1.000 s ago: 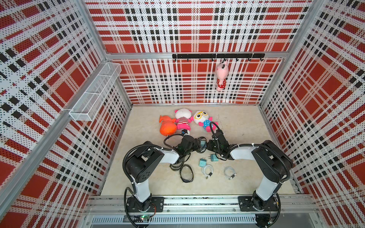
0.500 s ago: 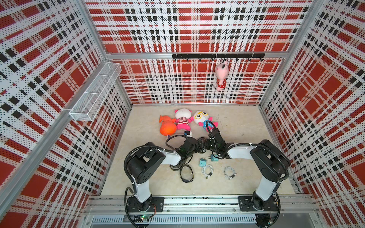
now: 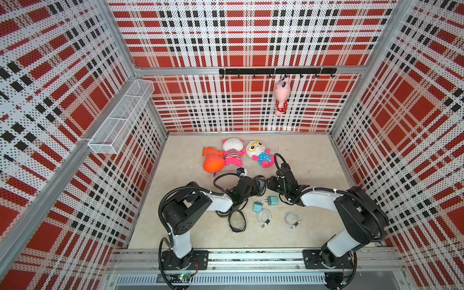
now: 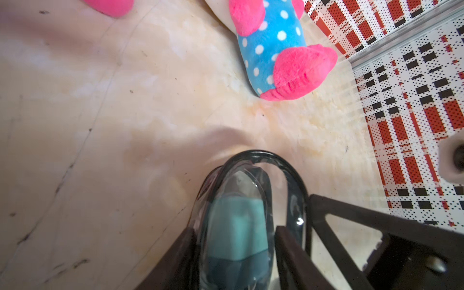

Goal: Pack away charging kits
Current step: Close the storage bag at the center of the board.

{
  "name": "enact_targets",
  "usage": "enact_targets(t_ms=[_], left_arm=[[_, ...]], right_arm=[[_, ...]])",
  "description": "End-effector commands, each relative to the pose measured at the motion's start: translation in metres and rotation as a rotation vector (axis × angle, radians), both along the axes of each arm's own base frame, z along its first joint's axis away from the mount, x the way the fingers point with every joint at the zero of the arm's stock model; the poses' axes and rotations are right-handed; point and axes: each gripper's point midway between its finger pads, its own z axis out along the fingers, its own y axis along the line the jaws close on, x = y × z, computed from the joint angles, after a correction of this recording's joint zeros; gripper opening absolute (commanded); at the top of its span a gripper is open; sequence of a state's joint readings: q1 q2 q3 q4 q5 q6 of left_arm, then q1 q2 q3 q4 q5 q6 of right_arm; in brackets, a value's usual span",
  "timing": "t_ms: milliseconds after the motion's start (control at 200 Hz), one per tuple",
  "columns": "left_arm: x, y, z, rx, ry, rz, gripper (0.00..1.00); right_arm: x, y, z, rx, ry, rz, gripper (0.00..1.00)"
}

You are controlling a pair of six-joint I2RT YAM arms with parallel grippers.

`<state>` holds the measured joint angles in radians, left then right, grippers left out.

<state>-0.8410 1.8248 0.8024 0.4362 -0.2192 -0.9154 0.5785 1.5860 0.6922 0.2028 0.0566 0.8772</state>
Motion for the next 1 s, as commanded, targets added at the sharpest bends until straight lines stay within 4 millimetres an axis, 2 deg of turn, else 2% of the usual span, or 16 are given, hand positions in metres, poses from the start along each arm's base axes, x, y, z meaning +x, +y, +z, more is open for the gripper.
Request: enact_targets(t_ms=[0, 130, 316, 466, 581, 721, 807, 862, 917, 972, 992], left_arm=[[0.002, 0.000, 0.010, 0.036, -0.027, 0.030, 0.56], [0.001, 0.004, 0.012, 0.038, -0.032, 0.037, 0.57], [0.001, 0.008, 0.018, 0.041, -0.046, 0.044, 0.58], [0.003, 0.007, 0.006, 0.052, -0.021, 0.039, 0.55], [0.005, 0.009, 0.000, 0.055, -0.006, 0.041, 0.55], [0.004, 0.015, 0.003, 0.049, -0.013, 0.050, 0.57], [0.004, 0.015, 0.008, 0.031, -0.023, 0.048, 0.62], [0.002, 0.016, 0.010, 0.015, -0.030, 0.040, 0.68], [0.001, 0.015, 0.015, -0.024, -0.047, 0.027, 0.79], [-0.002, 0.015, 0.021, -0.076, -0.070, 0.010, 0.97], [-0.003, 0.016, 0.023, -0.097, -0.079, 0.008, 0.99]], right_arm=[[0.003, 0.002, 0.019, 0.027, -0.057, 0.004, 0.41], [0.005, 0.009, 0.014, 0.022, -0.044, 0.024, 0.44], [0.004, 0.013, -0.006, 0.006, 0.005, 0.038, 0.42], [0.002, 0.002, 0.005, -0.007, -0.028, 0.002, 0.44], [-0.001, 0.002, 0.015, -0.001, -0.048, 0.013, 0.46], [-0.005, 0.012, 0.001, -0.003, -0.015, 0.042, 0.45], [-0.006, 0.018, -0.013, -0.005, 0.013, 0.053, 0.42], [-0.006, 0.018, -0.020, -0.011, 0.030, 0.052, 0.37], [-0.007, 0.016, -0.025, -0.020, 0.039, 0.042, 0.34], [-0.008, 0.012, -0.027, -0.029, 0.038, 0.031, 0.32], [-0.009, 0.011, -0.028, -0.033, 0.039, 0.029, 0.31]])
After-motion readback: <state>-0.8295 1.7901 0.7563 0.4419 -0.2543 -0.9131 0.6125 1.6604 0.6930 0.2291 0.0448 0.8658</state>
